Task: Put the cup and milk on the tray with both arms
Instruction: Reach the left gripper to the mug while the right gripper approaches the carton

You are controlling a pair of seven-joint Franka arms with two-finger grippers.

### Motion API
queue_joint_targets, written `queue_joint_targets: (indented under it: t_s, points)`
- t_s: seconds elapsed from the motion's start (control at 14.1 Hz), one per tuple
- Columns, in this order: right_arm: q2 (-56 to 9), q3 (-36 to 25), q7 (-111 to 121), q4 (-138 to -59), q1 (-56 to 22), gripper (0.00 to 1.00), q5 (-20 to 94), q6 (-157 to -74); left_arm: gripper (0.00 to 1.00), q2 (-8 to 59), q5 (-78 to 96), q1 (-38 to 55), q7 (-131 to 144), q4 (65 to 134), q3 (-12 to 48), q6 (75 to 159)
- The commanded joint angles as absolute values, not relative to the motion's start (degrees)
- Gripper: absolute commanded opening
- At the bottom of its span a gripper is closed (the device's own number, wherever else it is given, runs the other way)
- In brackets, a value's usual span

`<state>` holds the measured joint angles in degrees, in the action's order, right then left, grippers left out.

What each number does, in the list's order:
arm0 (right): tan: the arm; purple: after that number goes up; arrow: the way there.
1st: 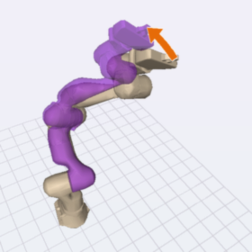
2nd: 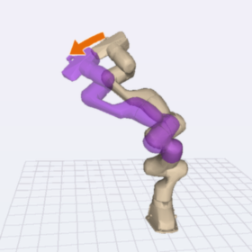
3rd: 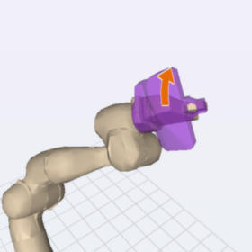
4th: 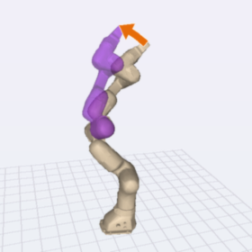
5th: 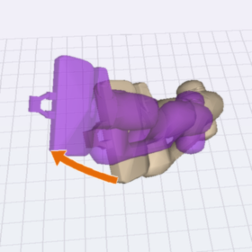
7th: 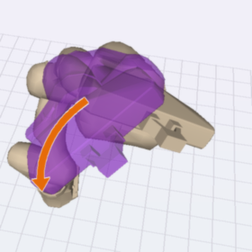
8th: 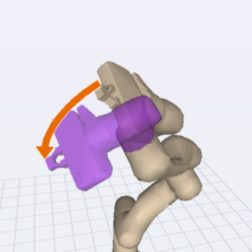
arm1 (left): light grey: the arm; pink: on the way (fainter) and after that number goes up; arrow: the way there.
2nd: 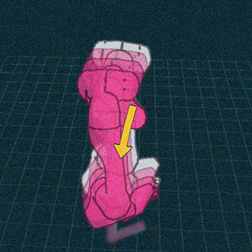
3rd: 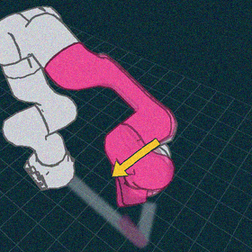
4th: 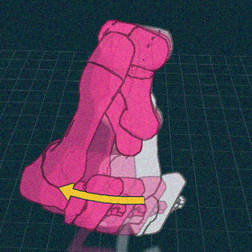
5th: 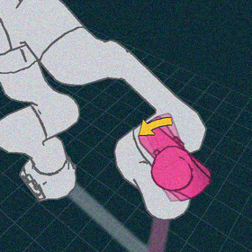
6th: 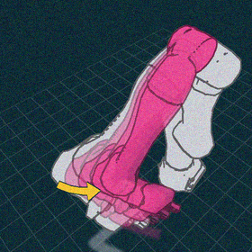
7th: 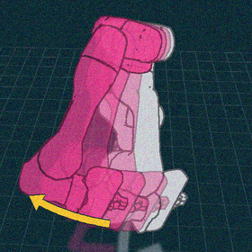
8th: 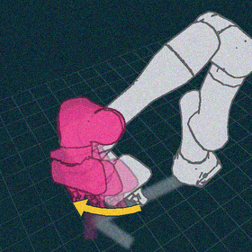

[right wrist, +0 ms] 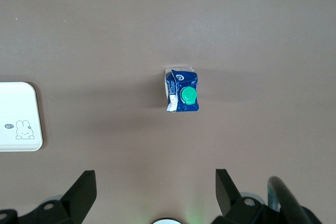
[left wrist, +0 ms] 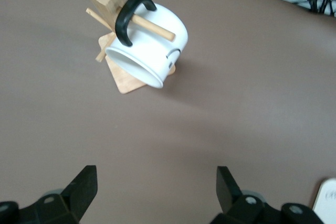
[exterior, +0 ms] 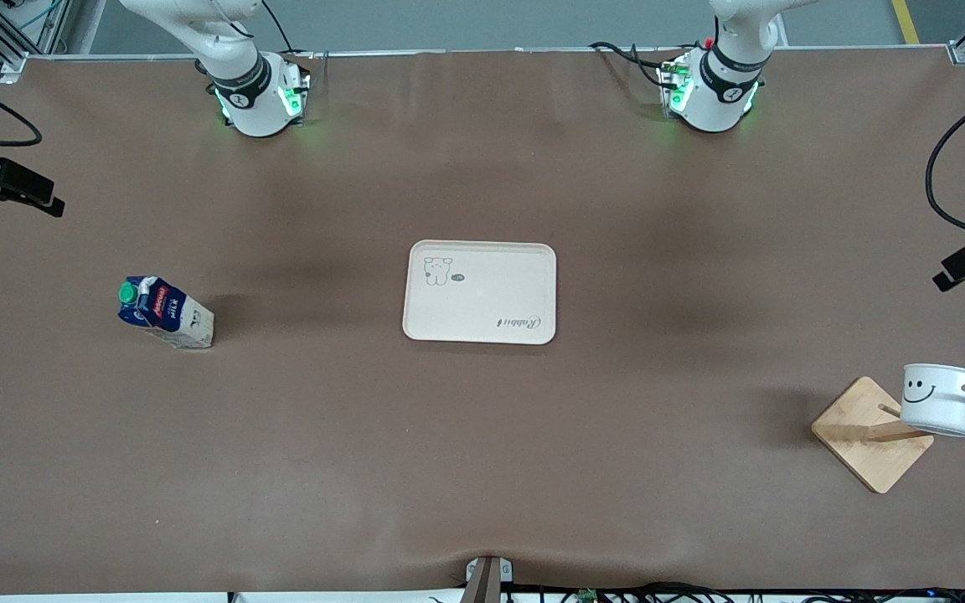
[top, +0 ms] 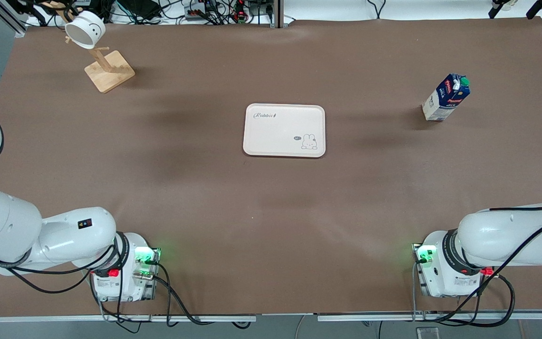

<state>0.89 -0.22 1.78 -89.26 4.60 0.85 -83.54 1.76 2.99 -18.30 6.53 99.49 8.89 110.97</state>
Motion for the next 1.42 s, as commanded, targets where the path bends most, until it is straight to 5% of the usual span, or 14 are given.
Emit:
queue_joint_targets:
  t_s: [0.0,0.36,1.07,1.35]
  points:
    - [0.3,-0.4,1.5,-88.0,4.7,1.0,1.5,-82.8,1.0,-1.5,6.6,-19.8,6.0,109.2,9.4,121.4]
    - [-3.2,-0.4,1.8,-87.4,4.7,1.0,1.5,-82.8,1.0,-0.5,6.9,-19.9,5.6,115.7,9.4,135.9]
    - [-6.6,-0.7,8.9,-86.4,5.5,1.0,0.3,-82.7,1.0,5.8,14.1,-20.2,5.6,115.2,9.3,147.1]
    - [-8.9,-0.7,8.4,-88.7,5.5,1.0,0.4,-84.1,0.88,9.0,14.1,-19.9,5.6,114.9,9.4,152.2]
